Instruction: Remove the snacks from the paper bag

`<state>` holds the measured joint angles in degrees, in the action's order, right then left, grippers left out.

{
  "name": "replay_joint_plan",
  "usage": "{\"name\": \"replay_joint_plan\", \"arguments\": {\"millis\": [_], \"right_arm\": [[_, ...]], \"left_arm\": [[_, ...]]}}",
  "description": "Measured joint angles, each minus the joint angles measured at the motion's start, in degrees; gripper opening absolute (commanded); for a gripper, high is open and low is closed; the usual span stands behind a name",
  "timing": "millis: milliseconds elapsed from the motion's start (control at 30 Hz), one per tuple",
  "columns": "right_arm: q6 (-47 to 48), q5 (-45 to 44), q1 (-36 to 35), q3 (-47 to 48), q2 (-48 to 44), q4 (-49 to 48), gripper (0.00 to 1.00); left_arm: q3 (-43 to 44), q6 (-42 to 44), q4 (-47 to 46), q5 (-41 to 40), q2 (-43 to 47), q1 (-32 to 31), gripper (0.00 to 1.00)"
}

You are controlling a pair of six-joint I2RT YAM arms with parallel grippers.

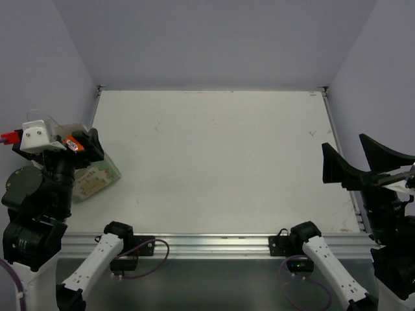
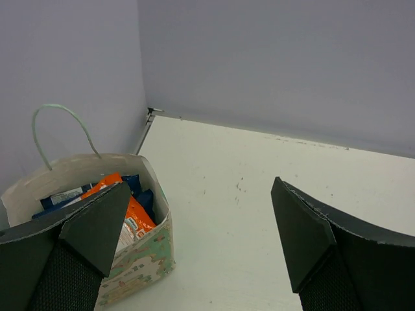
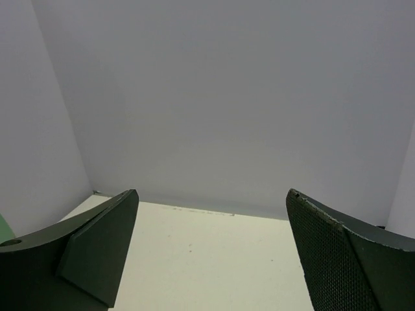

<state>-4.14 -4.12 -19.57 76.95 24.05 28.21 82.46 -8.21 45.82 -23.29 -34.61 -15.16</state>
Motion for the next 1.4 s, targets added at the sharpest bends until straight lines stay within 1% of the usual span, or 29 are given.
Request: {"name": "replay_joint_plan", "arguments": {"millis": [133,267,367,467,567,633,767,900,967,1000,1067,1100,1167,1200,1267,1300,1367,1400], "right_arm": [[-0.96,0.07,0.0,-1.09,0.04,0.02,0.99],[-3.04,1.01,0.0,-2.89,0.07,0.11,0.99],[-4.7,2.67,0.0,-5.07,0.26,0.26,0.99],[-6.51,4.96,0.0,-9.2,0.28,0.2,0.99],[-8.04,7.37,-0.04,-13.53,0.33,0.5,0.99],[-8.92,8.63,-0.22,-15.56,0.37,0.98,0.99],[-10.23,9.94,-0.81,-17.66,-0.33,0.92,0.99],[-10.86,9.94,-1.81,-18.58,-1.81,0.9,0.99],[-10.93,9.88,-2.38,-18.75,-2.47,0.85,0.99],[-10.93,9.81,-2.75,-18.97,-2.82,0.83,0.99],[-10.91,9.64,-3.37,-19.45,-3.32,0.92,0.99],[-10.91,9.62,-3.65,-19.63,-3.48,0.9,0.99],[-10.86,9.49,-4.15,-19.89,-3.67,0.92,0.99],[-10.84,9.31,-4.44,-20.0,-3.74,0.9,0.99],[-10.73,8.81,-4.87,-20.22,-4.0,0.96,0.99],[-10.62,8.31,-5.03,-20.33,-4.22,0.96,0.99],[-10.38,7.56,-5.29,-20.68,-4.66,0.98,0.99],[-10.19,7.06,-5.4,-20.79,-4.9,1.03,0.99]], "left_arm": [[0.48,-1.38,1.49,-0.24,-2.14,0.0,1.0],[2.75,-4.31,3.89,-1.29,-7.72,0.0,1.0],[6.01,-7.32,6.67,-3.63,-14.36,0.0,1.0],[9.33,-9.88,9.16,-7.48,-22.08,-0.02,1.0],[10.64,-11.98,10.1,-11.02,-29.03,0.55,1.0],[10.64,-12.46,10.4,-10.54,-33.16,3.65,1.0],[9.33,-13.4,10.69,-8.94,-38.29,13.07,1.0],[6.64,-13.92,11.08,-8.87,-38.86,15.58,1.0],[4.94,-13.88,10.71,-8.76,-38.6,16.5,0.98],[3.67,-13.88,10.1,-8.61,-38.36,17.4,0.93],[1.29,-13.81,9.6,-7.93,-38.36,19.23,0.89],[0.39,-13.81,9.31,-7.45,-38.73,20.26,0.84],[-0.87,-13.79,8.44,-6.67,-40.0,21.92,0.77],[-1.38,-13.75,8.02,-6.27,-40.81,22.6,0.67],[-1.73,-13.97,7.67,-5.31,-42.36,23.3,0.54],[-1.73,-13.97,7.48,-4.79,-43.12,23.47,0.41],[-1.73,-13.99,7.02,-3.3,-43.95,23.56,0.3],[-1.73,-13.84,6.88,-2.38,-44.04,23.54,0.2]]}}
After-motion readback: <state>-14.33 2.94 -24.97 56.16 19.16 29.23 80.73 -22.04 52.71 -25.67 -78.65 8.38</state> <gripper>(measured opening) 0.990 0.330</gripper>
